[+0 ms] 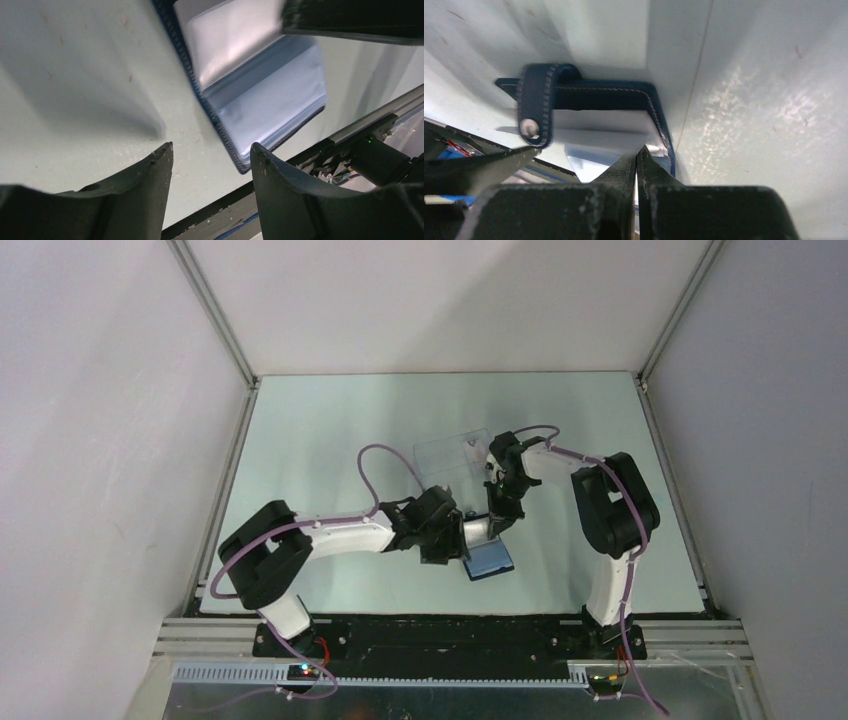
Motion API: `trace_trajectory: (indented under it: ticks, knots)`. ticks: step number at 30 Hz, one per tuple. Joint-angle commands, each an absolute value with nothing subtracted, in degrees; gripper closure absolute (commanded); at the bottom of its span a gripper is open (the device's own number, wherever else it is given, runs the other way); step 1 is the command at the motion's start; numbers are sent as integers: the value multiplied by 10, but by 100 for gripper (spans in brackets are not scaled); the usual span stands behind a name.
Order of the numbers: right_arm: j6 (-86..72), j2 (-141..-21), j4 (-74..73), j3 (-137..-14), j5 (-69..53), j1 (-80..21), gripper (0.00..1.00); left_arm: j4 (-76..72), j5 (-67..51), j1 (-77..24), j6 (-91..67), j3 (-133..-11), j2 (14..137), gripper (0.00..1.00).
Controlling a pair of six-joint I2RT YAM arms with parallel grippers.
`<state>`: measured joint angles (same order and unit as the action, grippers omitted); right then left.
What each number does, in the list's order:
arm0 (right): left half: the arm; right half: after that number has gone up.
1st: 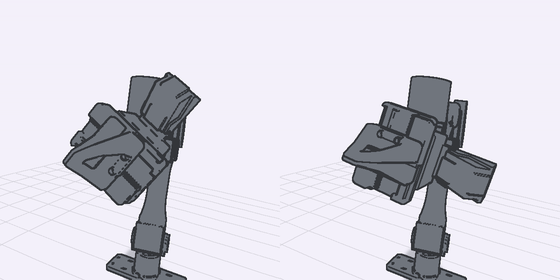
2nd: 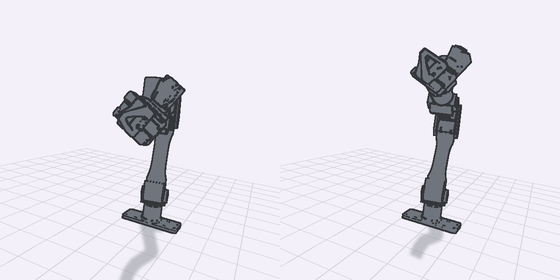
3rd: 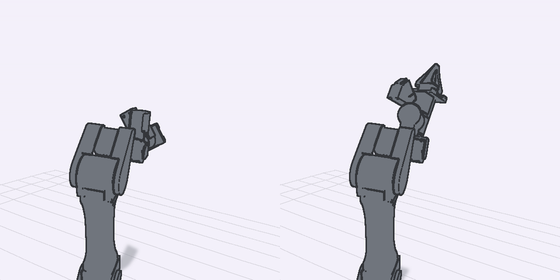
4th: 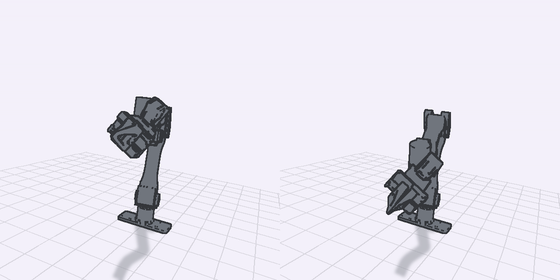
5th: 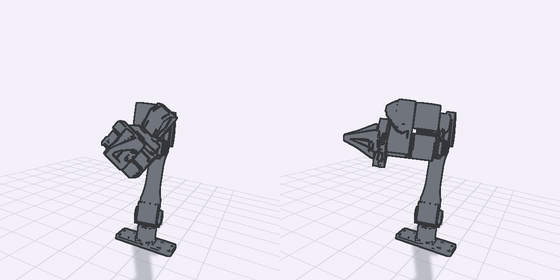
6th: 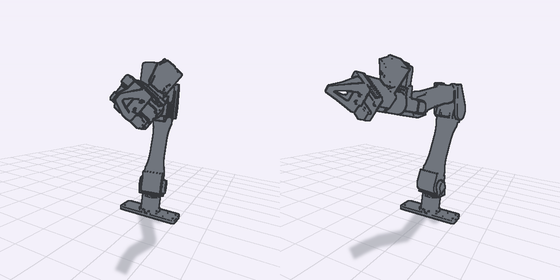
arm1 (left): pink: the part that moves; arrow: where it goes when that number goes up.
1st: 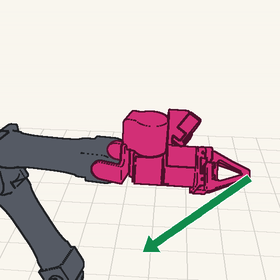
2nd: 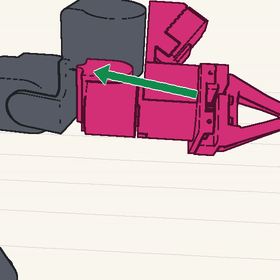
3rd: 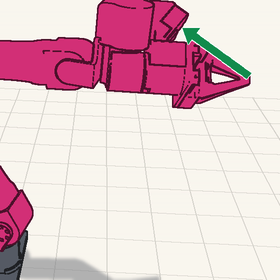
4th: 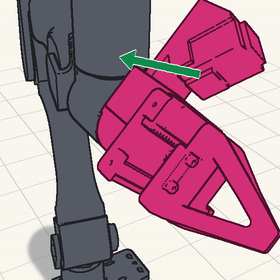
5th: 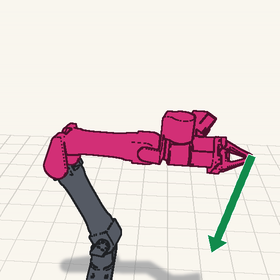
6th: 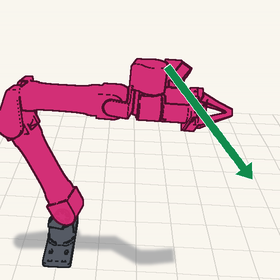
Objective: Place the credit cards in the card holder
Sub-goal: Open the card holder at the center of the board.
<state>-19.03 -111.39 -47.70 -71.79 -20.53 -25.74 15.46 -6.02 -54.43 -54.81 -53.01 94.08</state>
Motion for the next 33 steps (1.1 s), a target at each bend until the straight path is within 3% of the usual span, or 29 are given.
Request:
trace_trajectory:
  ticks: [1,5,9,20,27,30,33]
  knots:
    - [-191,-1102,-491,-677,-149,-260,100,24,-112,-539,-624,-481,938,38]
    - [-192,-1085,-490,-655,-153,-260,100,18,-110,-539,-629,-484,965,40]
    - [-190,-1067,-496,-632,-163,-264,100,40,-103,-539,-611,-510,997,53]
    - [-213,-989,-503,-568,-179,-296,99,199,-101,-537,-484,-713,1112,64]
    - [-262,-921,-423,-516,-267,-283,97,219,-142,-537,-440,-798,1159,71]
    - [-281,-918,-391,-496,-273,-273,97,231,-117,-534,-427,-794,1127,68]
    - [-284,-927,-384,-493,-273,-268,98,260,-66,-533,-421,-766,1083,57]
